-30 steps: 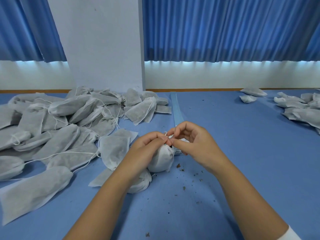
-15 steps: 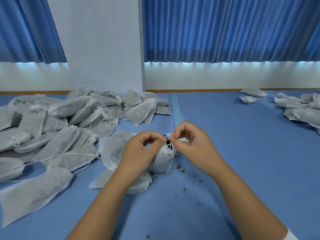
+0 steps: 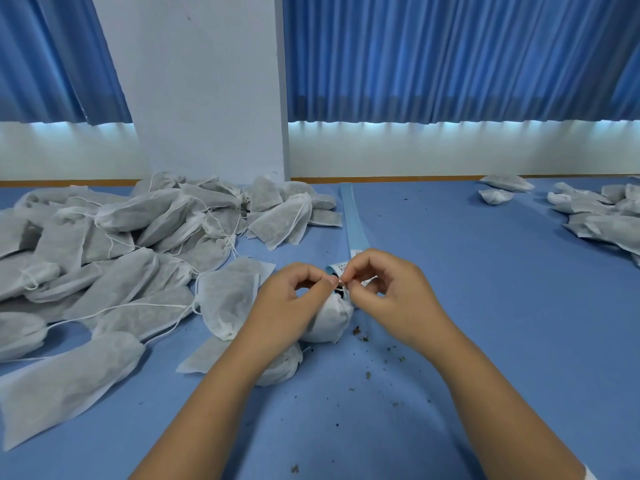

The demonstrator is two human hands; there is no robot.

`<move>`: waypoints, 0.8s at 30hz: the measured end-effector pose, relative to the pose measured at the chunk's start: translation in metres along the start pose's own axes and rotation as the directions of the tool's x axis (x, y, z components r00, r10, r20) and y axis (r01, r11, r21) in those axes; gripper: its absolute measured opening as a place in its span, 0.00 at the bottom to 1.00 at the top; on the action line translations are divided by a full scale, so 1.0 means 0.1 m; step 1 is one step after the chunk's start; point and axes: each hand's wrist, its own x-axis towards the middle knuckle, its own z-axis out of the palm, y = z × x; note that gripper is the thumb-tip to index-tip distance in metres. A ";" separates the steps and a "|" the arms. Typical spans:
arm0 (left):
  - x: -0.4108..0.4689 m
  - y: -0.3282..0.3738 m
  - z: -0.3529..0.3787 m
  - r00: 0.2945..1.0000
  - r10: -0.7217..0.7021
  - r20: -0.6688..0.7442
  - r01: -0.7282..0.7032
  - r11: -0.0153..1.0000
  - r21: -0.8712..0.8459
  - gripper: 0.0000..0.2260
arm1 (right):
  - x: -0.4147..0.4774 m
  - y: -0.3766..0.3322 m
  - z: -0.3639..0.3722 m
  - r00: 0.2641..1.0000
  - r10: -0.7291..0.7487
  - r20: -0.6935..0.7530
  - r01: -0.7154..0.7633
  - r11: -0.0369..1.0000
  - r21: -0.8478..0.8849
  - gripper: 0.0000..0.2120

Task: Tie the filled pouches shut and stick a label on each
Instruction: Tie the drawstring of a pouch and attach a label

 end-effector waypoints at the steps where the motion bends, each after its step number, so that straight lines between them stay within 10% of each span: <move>1: 0.00 0.00 0.00 1.000 -0.008 0.004 0.008 1.000 -0.007 0.07 | 0.01 0.00 -0.01 1.000 0.012 0.010 -0.013 0.999 0.030 0.11; 13: -0.02 0.03 0.03 0.990 -0.105 0.094 0.116 0.985 -0.125 0.09 | 0.04 0.02 -0.05 0.986 0.137 0.094 -0.163 0.909 0.384 0.10; 24: -0.01 0.02 0.09 0.990 -0.135 -0.030 0.125 0.967 -0.223 0.08 | 0.03 0.02 0.06 0.987 0.151 -0.058 -0.128 0.949 0.290 0.06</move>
